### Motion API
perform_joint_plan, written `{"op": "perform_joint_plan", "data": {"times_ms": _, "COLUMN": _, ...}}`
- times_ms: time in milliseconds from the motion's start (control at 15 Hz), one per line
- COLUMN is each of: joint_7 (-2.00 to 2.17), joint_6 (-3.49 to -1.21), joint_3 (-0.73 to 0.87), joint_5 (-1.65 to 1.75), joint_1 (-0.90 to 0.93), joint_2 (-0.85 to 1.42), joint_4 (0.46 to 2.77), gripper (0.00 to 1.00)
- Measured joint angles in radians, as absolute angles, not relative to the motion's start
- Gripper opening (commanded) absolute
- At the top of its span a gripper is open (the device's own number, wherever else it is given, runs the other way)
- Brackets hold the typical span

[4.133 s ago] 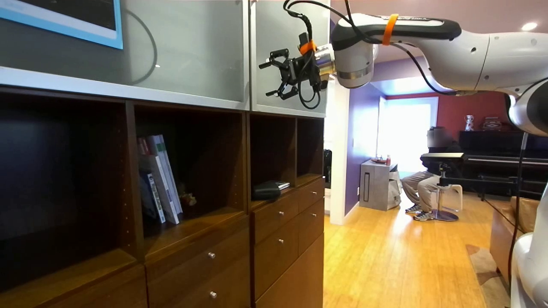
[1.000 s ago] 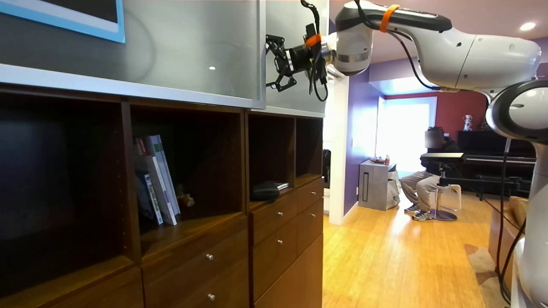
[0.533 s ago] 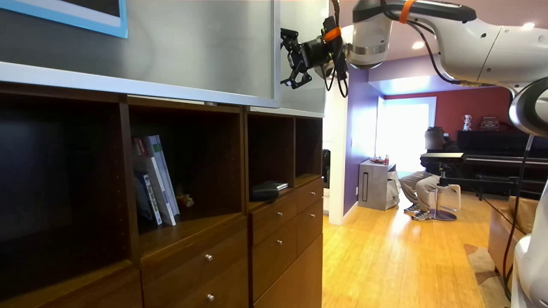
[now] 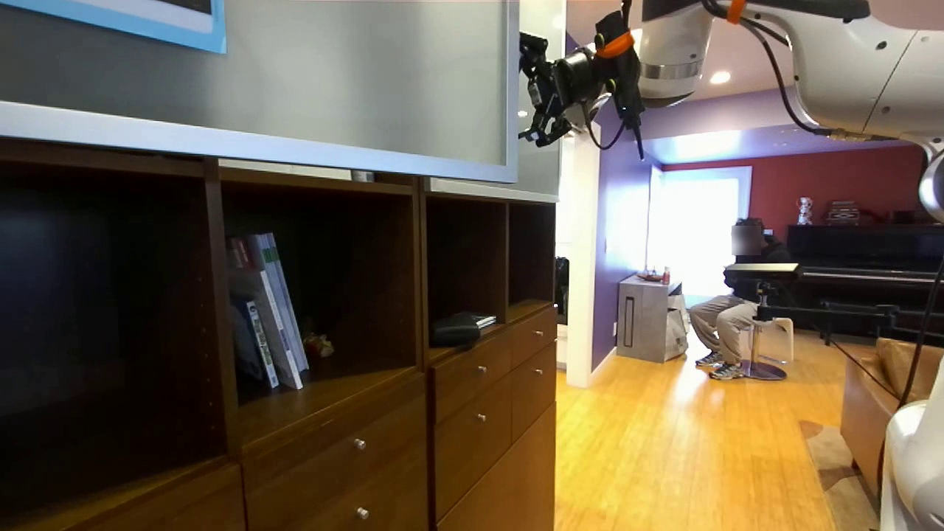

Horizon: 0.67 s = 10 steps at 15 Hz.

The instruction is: Open the cabinet door on the left completely

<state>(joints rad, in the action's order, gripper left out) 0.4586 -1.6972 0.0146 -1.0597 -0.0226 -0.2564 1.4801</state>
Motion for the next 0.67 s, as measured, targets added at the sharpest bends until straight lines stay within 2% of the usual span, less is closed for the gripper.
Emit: {"op": "perform_joint_plan", "data": {"times_ms": 667, "joint_7": 0.349, "joint_6": -1.346, "joint_3": 0.041, "joint_5": -1.137, "joint_1": -0.019, "joint_2": -0.339, "joint_4": 1.516, "gripper": 1.00}}
